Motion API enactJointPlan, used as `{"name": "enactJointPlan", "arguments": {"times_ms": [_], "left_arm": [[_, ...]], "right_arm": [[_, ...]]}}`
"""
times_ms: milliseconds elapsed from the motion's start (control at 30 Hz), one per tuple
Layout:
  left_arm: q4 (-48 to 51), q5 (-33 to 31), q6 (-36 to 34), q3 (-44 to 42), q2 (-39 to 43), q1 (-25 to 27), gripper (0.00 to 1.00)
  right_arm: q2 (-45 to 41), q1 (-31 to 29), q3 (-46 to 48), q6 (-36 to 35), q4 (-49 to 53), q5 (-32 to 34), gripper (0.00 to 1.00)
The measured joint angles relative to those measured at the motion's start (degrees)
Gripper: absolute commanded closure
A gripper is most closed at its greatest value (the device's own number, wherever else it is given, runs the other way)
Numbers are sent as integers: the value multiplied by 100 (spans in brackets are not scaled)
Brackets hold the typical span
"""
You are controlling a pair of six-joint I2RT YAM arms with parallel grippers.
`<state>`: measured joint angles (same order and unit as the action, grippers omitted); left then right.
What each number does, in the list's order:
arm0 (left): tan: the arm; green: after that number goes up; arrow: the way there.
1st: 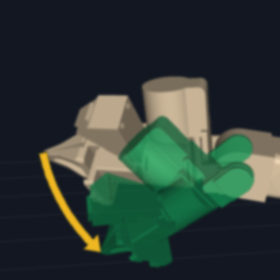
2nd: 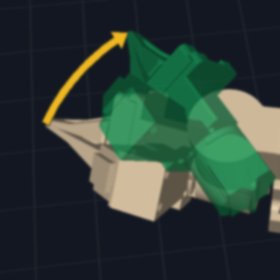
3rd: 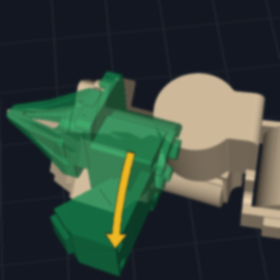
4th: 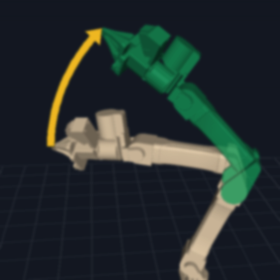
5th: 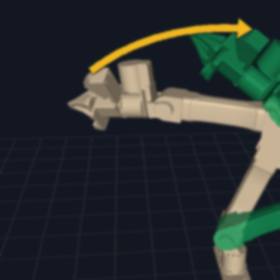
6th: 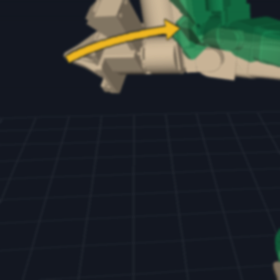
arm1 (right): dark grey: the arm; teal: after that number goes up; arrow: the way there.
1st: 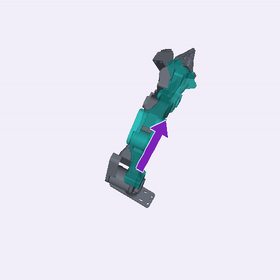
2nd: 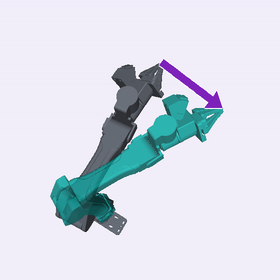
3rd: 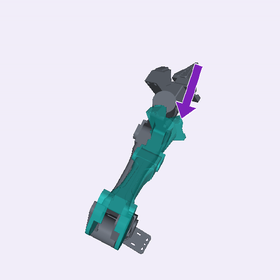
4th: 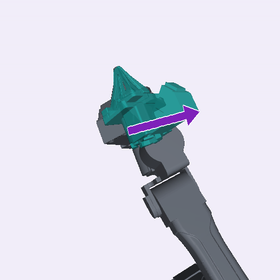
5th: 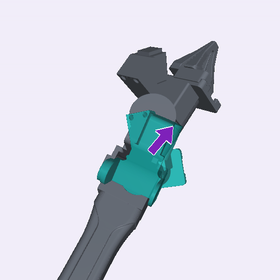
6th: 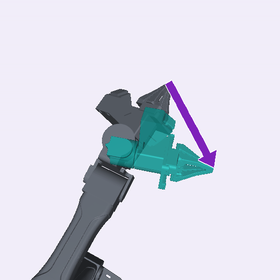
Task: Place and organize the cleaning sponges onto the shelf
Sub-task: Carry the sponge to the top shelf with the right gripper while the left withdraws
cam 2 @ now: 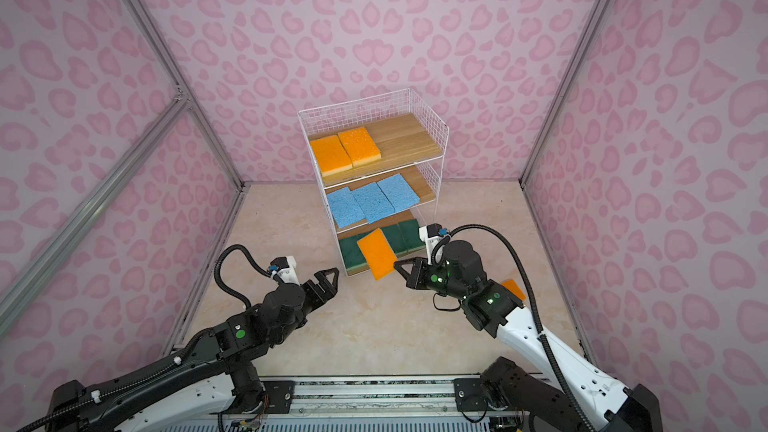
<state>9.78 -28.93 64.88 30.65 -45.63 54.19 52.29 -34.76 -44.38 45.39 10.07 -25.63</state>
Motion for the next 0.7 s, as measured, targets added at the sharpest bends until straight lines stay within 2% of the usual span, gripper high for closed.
{"name": "enactJointPlan", "arguments": {"times_ms": [267, 467, 700], "left_arm": [[127, -85, -826, 107, 236, -15, 3], [127, -44, -1386, 170, 251, -46, 3], [122, 219, -1762, 289, -133, -50, 3]], "right_arm": [[20, 643, -1499, -656, 1032, -105, 100], [590, 946, -2946, -1075, 1484, -173, 100], [1394, 1003, -4763, -1460, 2048, -133, 100]]}}
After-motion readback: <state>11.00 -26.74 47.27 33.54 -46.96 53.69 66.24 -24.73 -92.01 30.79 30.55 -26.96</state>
